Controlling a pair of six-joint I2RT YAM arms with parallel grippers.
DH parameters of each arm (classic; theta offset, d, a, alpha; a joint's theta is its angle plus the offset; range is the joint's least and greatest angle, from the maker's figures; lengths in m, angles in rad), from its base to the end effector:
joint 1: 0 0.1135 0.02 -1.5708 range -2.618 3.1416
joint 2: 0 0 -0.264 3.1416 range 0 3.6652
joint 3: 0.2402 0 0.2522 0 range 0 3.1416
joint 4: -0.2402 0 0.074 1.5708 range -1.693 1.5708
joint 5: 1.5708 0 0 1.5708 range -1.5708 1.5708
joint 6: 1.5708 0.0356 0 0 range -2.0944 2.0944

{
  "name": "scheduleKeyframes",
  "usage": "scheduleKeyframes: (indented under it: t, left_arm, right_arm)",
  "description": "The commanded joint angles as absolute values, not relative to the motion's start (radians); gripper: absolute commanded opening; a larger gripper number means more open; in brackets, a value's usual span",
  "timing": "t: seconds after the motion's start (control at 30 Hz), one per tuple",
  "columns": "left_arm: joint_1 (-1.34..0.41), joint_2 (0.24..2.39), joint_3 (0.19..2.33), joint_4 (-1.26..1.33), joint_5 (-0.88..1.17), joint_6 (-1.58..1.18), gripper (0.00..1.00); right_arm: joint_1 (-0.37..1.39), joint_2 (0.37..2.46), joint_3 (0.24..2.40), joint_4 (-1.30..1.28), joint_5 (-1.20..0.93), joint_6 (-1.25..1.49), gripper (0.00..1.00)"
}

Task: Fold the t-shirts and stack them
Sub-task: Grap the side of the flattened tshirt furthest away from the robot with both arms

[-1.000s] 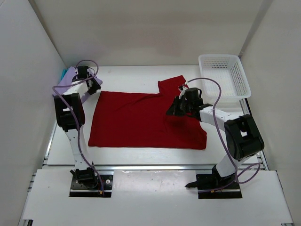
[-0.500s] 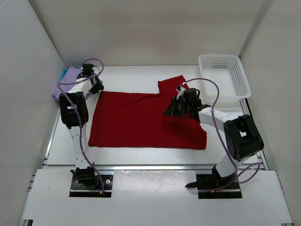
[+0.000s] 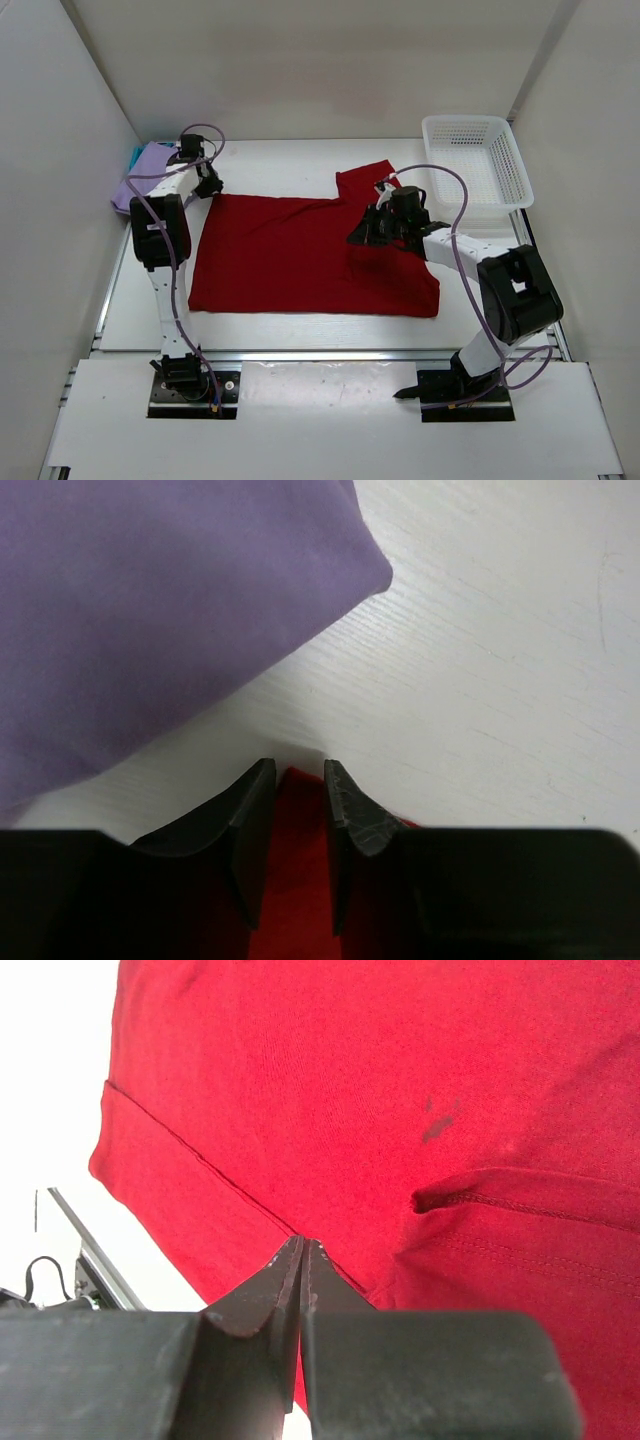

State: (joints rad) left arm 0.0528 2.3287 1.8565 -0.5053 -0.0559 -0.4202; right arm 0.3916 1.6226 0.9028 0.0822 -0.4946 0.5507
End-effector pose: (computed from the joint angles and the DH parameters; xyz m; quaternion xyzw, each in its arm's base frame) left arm 0.5073 0.0288 0.1564 -0.2319 0.9274 -0.0271 0.2922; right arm 0.3097 0.1462 0.1981 -0.0410 0.8719 0.3928 0.2894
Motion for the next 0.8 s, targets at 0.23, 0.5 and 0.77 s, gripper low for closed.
scheduleKeyframes:
  t: [0.23,0.5,0.77]
  left_arm:
    - [0.061,2.344,1.928,-0.542,-0.045,-0.433,0.14]
    - [0.067,2.244,1.78,-0.453,-0.022,-0.459,0.0]
    - [0.071,2.073,1.648,-0.351,0.031,-0.483,0.0]
  right_arm:
    - [0.341,1.54,0.9,0.152,-0.479,0.571,0.05]
    - [0.206,1.756,1.13,0.104,-0.333,0.513,0.19]
    - [0.147,2.114,1.712,-0.171,-0.198,0.407,0.34]
